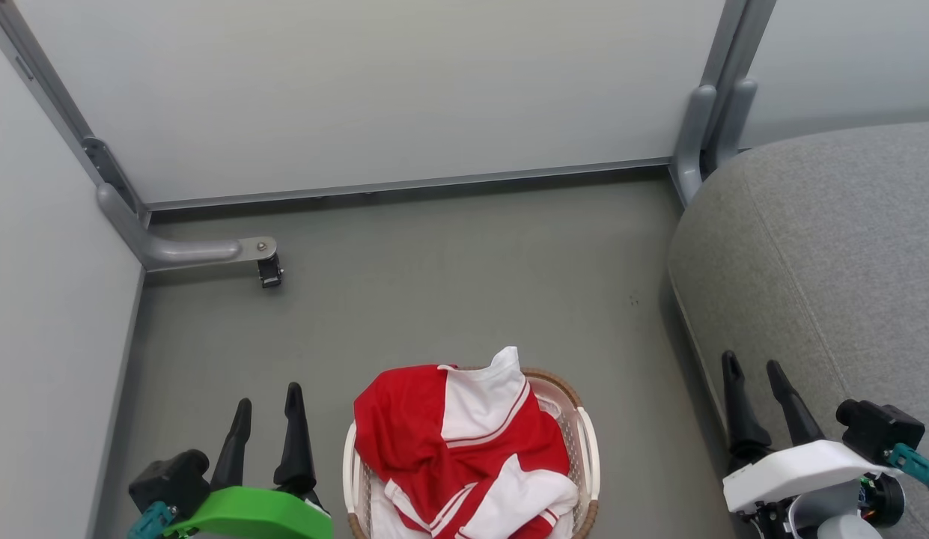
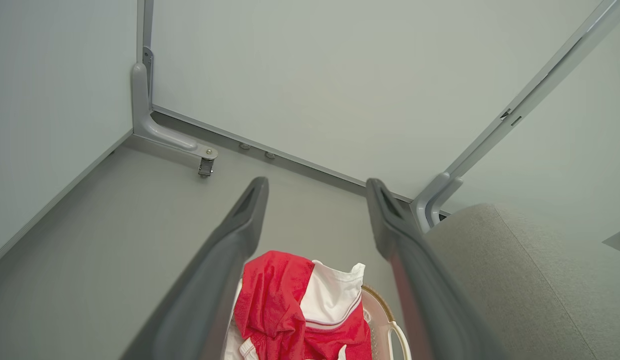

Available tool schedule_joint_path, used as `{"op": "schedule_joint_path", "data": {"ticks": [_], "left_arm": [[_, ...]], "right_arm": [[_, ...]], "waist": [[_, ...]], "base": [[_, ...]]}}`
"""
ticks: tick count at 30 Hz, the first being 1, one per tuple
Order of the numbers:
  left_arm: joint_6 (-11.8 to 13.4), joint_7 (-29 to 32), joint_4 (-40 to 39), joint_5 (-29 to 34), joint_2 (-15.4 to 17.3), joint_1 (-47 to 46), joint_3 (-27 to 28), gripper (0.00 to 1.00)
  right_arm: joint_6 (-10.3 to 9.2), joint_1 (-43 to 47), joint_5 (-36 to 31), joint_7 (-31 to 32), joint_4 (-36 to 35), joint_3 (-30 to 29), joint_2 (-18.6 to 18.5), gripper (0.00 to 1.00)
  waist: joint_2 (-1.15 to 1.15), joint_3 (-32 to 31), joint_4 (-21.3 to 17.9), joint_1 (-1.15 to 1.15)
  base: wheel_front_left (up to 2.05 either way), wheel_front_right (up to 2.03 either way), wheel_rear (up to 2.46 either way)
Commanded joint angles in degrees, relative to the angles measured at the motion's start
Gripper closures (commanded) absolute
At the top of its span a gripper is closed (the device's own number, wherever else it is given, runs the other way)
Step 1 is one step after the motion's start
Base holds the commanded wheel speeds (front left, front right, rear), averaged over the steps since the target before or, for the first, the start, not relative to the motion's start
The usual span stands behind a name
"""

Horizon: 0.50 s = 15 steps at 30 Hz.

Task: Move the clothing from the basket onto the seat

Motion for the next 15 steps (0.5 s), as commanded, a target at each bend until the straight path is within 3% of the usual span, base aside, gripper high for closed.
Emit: {"op": "schedule_joint_path", "data": {"ticks": [1,15], "left_arm": [[0.21,-0.63,-0.33,1.07,0.41,0.44,-0.11,0.0],[0.81,-2.29,-0.11,6.31,0.45,1.24,-1.82,0.0]], "right_arm": [[0.02,0.39,-1.35,-0.6,-0.11,0.05,-0.33,0.0],[0.02,0.93,-7.55,-2.25,-0.06,0.59,-0.41,0.0]], "waist": [[0.0,0.04,0.01,0.0],[0.0,-0.1,0.21,0.0]], "base": [[0.0,0.0,0.0],[0.0,0.0,0.0]]}}
